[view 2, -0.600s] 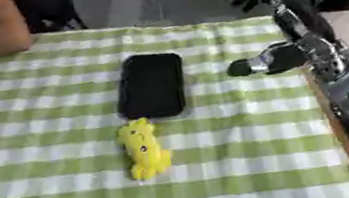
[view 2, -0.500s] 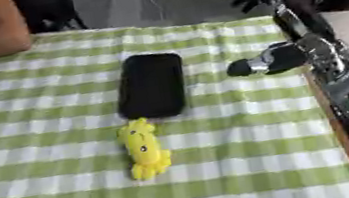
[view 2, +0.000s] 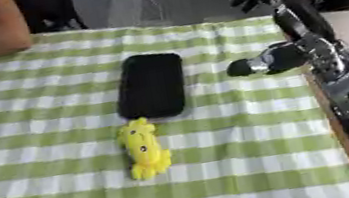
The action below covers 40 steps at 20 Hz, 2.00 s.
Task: Pick up objects on the table and place them in the box.
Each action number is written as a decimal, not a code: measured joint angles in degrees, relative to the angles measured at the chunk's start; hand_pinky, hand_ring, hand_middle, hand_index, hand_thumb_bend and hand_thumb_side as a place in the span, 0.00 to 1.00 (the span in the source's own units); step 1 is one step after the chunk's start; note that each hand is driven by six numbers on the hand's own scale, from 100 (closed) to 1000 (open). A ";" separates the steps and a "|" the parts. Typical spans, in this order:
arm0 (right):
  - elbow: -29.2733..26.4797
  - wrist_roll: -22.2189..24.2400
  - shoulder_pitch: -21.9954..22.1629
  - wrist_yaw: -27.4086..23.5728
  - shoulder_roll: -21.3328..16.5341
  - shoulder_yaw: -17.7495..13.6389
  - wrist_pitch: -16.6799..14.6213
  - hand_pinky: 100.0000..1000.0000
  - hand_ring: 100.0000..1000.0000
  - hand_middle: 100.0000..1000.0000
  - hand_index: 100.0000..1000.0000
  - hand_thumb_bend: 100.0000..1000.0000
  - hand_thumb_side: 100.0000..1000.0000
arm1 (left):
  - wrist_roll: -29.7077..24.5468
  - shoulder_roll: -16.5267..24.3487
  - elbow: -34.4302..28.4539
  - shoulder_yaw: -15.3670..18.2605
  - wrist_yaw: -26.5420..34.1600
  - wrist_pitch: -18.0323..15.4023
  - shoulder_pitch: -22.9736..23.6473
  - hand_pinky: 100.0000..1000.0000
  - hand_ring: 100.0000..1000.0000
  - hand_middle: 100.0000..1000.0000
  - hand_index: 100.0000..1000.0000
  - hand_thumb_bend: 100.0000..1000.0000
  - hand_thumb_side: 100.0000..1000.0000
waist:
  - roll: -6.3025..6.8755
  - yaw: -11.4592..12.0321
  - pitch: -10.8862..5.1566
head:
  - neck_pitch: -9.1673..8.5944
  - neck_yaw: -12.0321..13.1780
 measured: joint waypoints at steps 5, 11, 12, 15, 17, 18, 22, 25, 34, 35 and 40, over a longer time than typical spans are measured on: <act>0.30 2.24 -2.27 0.04 -0.49 2.09 -0.48 0.65 0.70 0.73 0.85 1.00 0.62 | -0.01 0.00 0.00 -0.02 0.00 0.00 0.00 0.47 0.58 0.75 0.85 0.22 0.82 | -0.02 0.10 -0.03 | 0.00 0.00; 2.41 6.28 -4.97 0.01 -0.21 4.90 -1.56 0.64 0.69 0.73 0.85 1.00 0.54 | -0.16 0.00 0.01 -0.35 0.02 -0.10 0.00 0.47 0.58 0.75 0.85 0.22 0.82 | -0.04 0.36 -0.06 | 0.00 -0.03; 2.99 6.81 -5.52 0.01 0.11 5.27 -1.71 0.64 0.69 0.73 0.85 1.00 0.54 | -0.20 0.00 0.01 -0.35 0.05 -0.13 0.00 0.47 0.58 0.75 0.85 0.22 0.82 | -0.04 0.44 -0.06 | 0.00 -0.04; 5.12 8.22 -6.77 0.08 1.32 6.17 -1.98 0.63 0.69 0.72 0.85 1.00 0.48 | -0.24 0.00 0.01 -0.36 0.08 -0.17 0.00 0.47 0.58 0.75 0.85 0.22 0.82 | -0.04 0.60 -0.06 | -0.01 -0.06; 6.72 9.18 -7.46 0.42 2.30 6.77 -2.29 0.63 0.68 0.72 0.85 1.00 0.45 | -0.25 0.00 0.01 -0.37 0.16 -0.17 0.00 0.47 0.58 0.75 0.85 0.22 0.82 | -0.04 0.64 -0.06 | -0.01 -0.08; 7.48 9.65 -7.74 0.58 2.78 7.08 -2.48 0.63 0.68 0.72 0.85 1.00 0.44 | -0.26 0.00 0.01 -0.38 0.18 -0.16 0.00 0.47 0.58 0.75 0.85 0.22 0.82 | -0.04 0.68 -0.06 | -0.01 -0.09; 10.15 11.30 -8.76 1.46 4.78 8.15 -3.30 0.63 0.67 0.73 0.85 1.00 0.41 | -0.36 0.00 0.01 -0.57 0.22 -0.08 -0.02 0.47 0.58 0.75 0.85 0.22 0.82 | -0.04 0.89 -0.06 | -0.01 -0.12; 12.12 12.39 -9.84 2.25 6.26 8.77 -3.97 0.63 0.66 0.73 0.85 1.00 0.42 | -0.40 0.00 0.01 -0.68 0.22 -0.06 -0.03 0.47 0.58 0.75 0.85 0.22 0.82 | -0.04 0.94 -0.06 | -0.01 -0.54; 17.58 14.37 -11.28 5.24 11.03 9.17 -6.04 0.61 0.64 0.72 0.84 1.00 0.43 | -0.68 0.00 0.01 -0.74 0.23 -0.16 -0.09 0.47 0.58 0.75 0.85 0.22 0.82 | -0.03 1.32 -0.05 | -0.45 -0.81; 18.16 14.52 -11.29 5.62 11.63 9.19 -6.21 0.61 0.63 0.72 0.84 1.00 0.43 | -0.71 -0.01 0.01 -0.77 0.25 -0.19 -0.19 0.47 0.58 0.75 0.85 0.22 0.82 | -0.03 1.33 -0.04 | -0.46 -1.05; 21.03 14.94 -11.56 7.88 14.29 9.48 -7.27 0.60 0.63 0.72 0.84 1.00 0.43 | -0.76 -0.04 0.00 -1.03 0.28 -0.23 -0.62 0.47 0.58 0.75 0.85 0.22 0.82 | -0.02 1.65 -0.01 | -0.53 -1.13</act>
